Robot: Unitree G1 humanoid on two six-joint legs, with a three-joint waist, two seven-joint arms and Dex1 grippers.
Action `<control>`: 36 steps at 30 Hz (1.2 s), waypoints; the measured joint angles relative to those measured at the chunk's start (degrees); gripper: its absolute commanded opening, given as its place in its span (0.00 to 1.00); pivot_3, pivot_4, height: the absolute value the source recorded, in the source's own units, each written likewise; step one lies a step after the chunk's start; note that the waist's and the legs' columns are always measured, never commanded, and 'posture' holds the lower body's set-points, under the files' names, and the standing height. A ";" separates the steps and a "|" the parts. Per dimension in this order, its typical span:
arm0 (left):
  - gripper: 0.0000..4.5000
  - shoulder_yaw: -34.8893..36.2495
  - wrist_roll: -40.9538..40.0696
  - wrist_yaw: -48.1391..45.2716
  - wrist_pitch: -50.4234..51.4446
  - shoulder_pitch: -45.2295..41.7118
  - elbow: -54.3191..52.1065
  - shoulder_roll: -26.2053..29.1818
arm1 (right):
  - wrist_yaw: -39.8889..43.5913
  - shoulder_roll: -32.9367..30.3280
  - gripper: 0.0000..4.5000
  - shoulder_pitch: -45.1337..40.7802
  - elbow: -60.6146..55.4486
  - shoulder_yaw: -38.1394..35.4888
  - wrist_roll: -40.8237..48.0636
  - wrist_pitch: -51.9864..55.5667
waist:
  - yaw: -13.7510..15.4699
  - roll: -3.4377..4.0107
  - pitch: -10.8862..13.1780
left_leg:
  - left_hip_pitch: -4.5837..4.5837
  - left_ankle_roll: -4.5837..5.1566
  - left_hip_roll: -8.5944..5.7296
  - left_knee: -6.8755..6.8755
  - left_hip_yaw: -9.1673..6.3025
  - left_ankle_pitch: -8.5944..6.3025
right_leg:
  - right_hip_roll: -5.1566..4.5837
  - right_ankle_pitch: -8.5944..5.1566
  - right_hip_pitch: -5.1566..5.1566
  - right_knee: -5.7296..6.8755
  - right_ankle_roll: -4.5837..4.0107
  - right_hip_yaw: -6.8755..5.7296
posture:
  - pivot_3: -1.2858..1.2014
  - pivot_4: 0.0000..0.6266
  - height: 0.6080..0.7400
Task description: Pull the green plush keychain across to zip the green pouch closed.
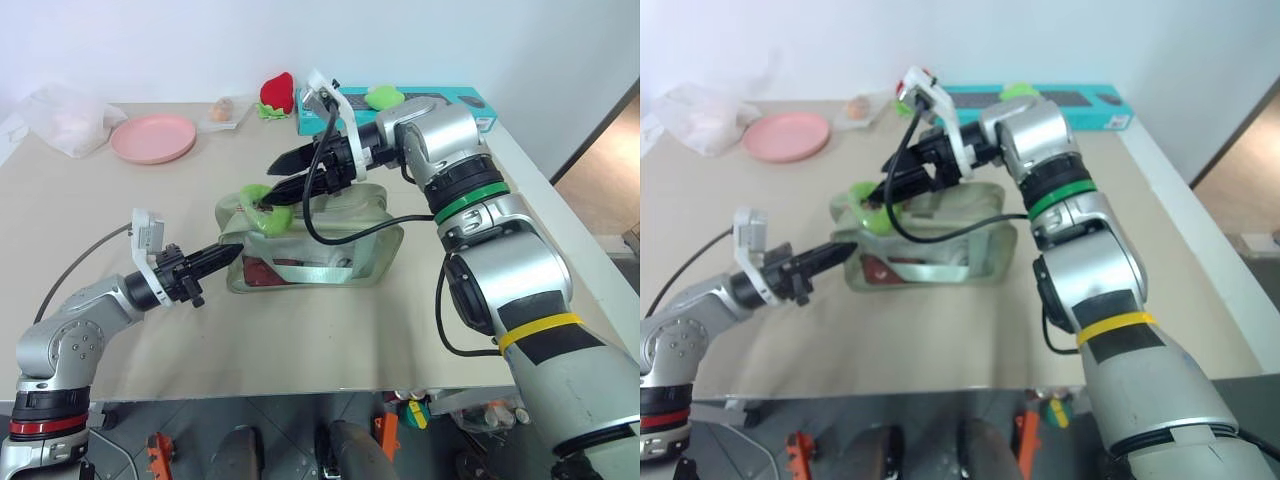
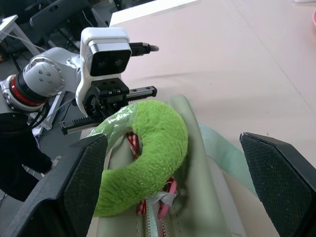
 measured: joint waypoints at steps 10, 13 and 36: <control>0.00 0.03 -0.01 0.04 -0.06 0.11 -0.01 -0.05 | 2.54 0.42 0.99 3.08 -5.92 1.48 -0.41 1.87 | 0.00 0.00 0.00 | 0.00 0.00 0.00 0.00 -0.01 0.00 | 0.00 -0.01 0.00 0.00 0.02 -0.01 | 0.52 0.24 1.00; 0.00 0.03 -0.01 0.05 -0.08 0.14 -0.01 -0.05 | 2.55 0.52 0.99 4.12 -7.65 1.83 -0.44 2.47 | 0.00 0.00 0.00 | 0.00 0.00 0.00 0.00 -0.02 0.00 | 0.00 -0.01 0.00 0.00 0.02 -0.02 | 0.52 0.24 1.00; 0.00 0.13 -0.09 0.41 -0.18 0.46 -0.05 -0.65 | 1.03 0.42 0.01 3.95 -6.22 1.35 -0.41 0.03 | 0.00 0.00 0.00 | 0.00 0.00 0.00 0.01 -0.01 0.00 | 0.00 0.00 0.01 0.00 0.01 -0.02 | 0.52 0.24 1.00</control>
